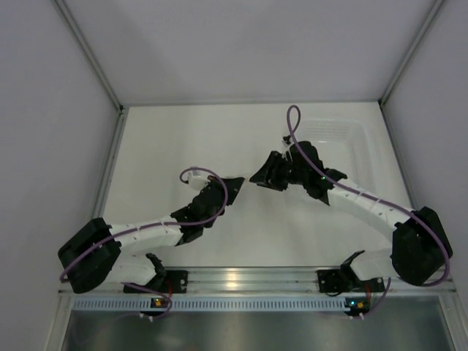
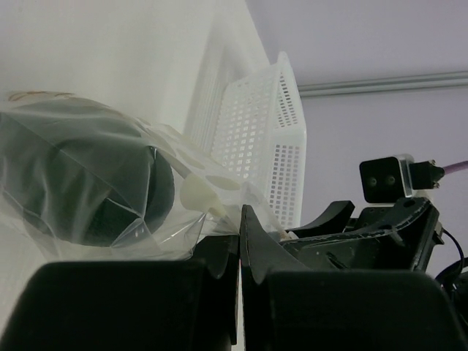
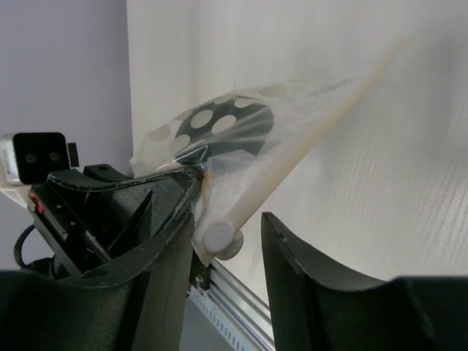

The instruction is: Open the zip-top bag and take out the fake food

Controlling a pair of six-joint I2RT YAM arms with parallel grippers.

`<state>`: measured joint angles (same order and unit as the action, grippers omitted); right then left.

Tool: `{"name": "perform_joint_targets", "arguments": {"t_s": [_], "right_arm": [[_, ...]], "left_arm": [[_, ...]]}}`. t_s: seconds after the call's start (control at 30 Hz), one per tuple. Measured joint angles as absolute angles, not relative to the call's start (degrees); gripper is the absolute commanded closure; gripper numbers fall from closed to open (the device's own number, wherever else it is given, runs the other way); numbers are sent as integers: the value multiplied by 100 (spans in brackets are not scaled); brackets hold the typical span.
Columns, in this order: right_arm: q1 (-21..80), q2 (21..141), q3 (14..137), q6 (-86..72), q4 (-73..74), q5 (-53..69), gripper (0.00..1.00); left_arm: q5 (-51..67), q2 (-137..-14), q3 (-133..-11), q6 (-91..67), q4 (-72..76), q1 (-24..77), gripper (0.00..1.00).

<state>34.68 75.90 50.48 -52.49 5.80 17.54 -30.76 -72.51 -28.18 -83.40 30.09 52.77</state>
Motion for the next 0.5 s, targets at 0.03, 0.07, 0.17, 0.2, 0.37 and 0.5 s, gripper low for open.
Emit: {"name": "perform_joint_targets", "arguments": {"t_s": [0.03, 0.07, 0.17, 0.2, 0.37, 0.5], "right_arm": [[3468, 7679, 5052, -5253, 587, 1813, 57], [3468, 7732, 5052, -5256, 589, 1855, 57], [3468, 7804, 5059, -5256, 585, 1979, 63], [3468, 7817, 5072, -5251, 576, 2016, 66], [3430, 7948, 5240, -5207, 604, 2115, 61], [3341, 8007, 5371, -5113, 642, 2060, 57]], "left_arm": [[-3076, -7251, -2818, -8315, 3009, 5277, 100], [-3076, -7251, -2818, -8287, 3006, 5277, 100], [-3063, -7251, -2818, -8217, 3105, 5277, 100], [-3061, -7251, -2816, -8197, 3153, 5277, 100], [-2934, -7249, -2744, -8130, 3454, 5277, 100], [-2812, -7249, -2635, -8130, 3601, 5277, 100]]}}
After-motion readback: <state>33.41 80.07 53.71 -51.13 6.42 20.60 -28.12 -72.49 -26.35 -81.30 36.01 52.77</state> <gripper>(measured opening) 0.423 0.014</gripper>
